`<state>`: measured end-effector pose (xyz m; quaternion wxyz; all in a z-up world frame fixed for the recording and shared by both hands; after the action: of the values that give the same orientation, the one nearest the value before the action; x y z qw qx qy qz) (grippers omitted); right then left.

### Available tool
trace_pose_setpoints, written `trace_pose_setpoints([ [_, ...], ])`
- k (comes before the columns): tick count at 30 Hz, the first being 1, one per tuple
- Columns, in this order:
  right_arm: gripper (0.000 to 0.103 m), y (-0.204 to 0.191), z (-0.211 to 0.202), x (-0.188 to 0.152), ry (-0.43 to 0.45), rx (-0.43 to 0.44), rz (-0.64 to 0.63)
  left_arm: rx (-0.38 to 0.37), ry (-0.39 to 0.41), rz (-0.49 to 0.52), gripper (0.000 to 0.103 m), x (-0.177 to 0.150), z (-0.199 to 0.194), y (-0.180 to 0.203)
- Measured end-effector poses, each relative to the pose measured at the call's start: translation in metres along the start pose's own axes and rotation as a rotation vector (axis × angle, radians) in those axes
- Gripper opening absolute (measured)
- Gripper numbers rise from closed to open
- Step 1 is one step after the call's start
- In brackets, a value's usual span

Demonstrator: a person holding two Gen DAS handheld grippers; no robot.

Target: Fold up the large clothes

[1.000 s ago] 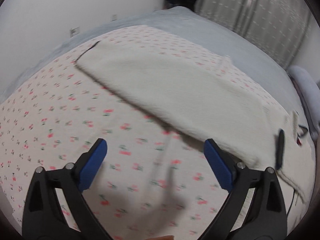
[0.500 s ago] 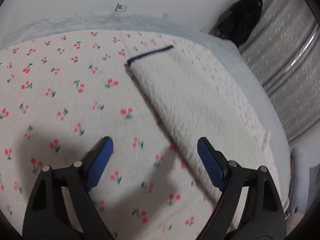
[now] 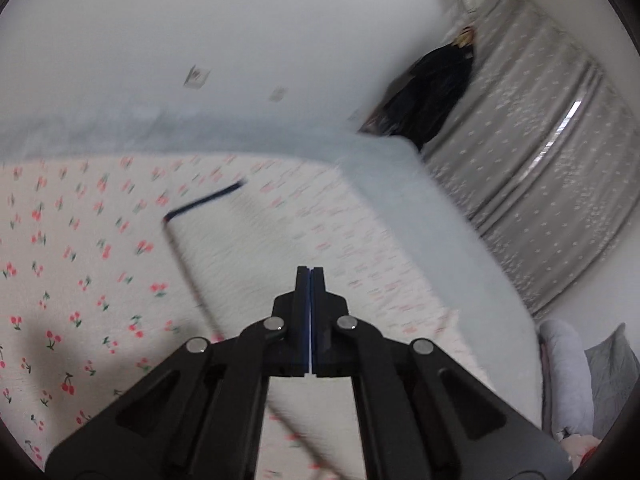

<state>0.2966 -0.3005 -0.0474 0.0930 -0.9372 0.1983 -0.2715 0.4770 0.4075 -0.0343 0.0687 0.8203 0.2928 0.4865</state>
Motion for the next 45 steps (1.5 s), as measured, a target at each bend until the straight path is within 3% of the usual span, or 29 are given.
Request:
trace_pose_setpoints([
  [4,0.084,-0.003,-0.023,0.007,0.041,0.056,0.023,-0.086,0.018,0.053,0.002,0.031,-0.032,0.052],
  [5,0.084,-0.003,-0.029,0.007,0.05,0.07,0.027,-0.102,-0.015,0.066,0.009,0.035,-0.034,0.06],
  [6,0.084,-0.003,-0.033,0.008,0.055,0.079,0.03,-0.118,-0.055,0.074,0.035,0.036,-0.033,0.063],
  [7,0.084,-0.003,-0.037,0.008,0.059,0.088,0.033,-0.111,-0.1,0.076,0.073,0.034,-0.031,0.062],
  [8,0.084,-0.001,-0.04,0.007,0.063,0.097,0.035,-0.094,-0.129,0.072,0.084,0.031,-0.03,0.058],
  [9,0.084,0.0,-0.042,0.006,0.063,0.1,0.035,-0.086,-0.126,0.069,0.085,0.028,-0.031,0.052],
  [12,0.085,0.004,-0.041,0.002,0.054,0.089,0.028,-0.061,-0.163,0.046,0.085,0.016,-0.022,0.026],
  [15,0.085,0.008,-0.033,-0.002,0.035,0.076,0.032,-0.049,-0.283,-0.057,0.085,-0.012,0.007,-0.015],
  [18,0.085,0.008,-0.02,-0.007,0.01,0.059,0.027,-0.049,-0.32,-0.128,0.085,-0.034,0.026,-0.043],
  [23,0.085,-0.004,0.005,-0.014,-0.025,0.019,-0.027,-0.047,-0.376,-0.191,0.072,-0.07,0.065,-0.073],
  [25,0.085,-0.008,0.011,-0.018,-0.036,0.005,-0.056,-0.059,-0.382,-0.219,0.061,-0.079,0.077,-0.078],
  [27,0.085,-0.012,0.016,-0.022,-0.042,-0.002,-0.08,-0.075,-0.336,-0.225,0.054,-0.079,0.08,-0.079],
  [29,0.085,-0.014,0.017,-0.023,-0.04,-0.003,-0.089,-0.089,-0.306,-0.231,0.04,-0.079,0.085,-0.079],
  [30,0.085,-0.014,0.018,-0.023,-0.039,-0.001,-0.089,-0.086,-0.303,-0.232,0.019,-0.079,0.087,-0.079],
  [32,0.085,-0.013,0.02,-0.023,-0.04,0.007,-0.085,-0.089,-0.285,-0.24,0.013,-0.079,0.086,-0.076],
  [34,0.085,-0.011,0.022,-0.022,-0.047,0.005,-0.078,-0.138,-0.195,-0.205,0.011,-0.065,0.068,-0.055],
  [37,0.085,-0.005,0.02,-0.019,-0.037,0.002,-0.057,-0.203,-0.136,-0.123,0.01,-0.045,0.042,-0.009],
  [41,0.085,-0.004,0.012,-0.016,-0.023,0.03,-0.039,-0.367,-0.076,-0.002,0.01,-0.022,-0.011,0.088],
  [45,0.085,-0.006,-0.005,-0.009,0.006,0.082,-0.022,-0.514,-0.054,0.099,0.01,-0.027,-0.059,0.185],
])
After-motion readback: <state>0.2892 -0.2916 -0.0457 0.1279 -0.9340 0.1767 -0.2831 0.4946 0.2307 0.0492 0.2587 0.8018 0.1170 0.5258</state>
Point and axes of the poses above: each gripper's, at about its wrist camera, not at the fingertips, and z roughly the way its jaws point, y to its right, x to its top, the point moved 7 cm from there along z, roughly the way its jaws point, and after that the axes turned 11 degrees about z, right-handed, at the moved point
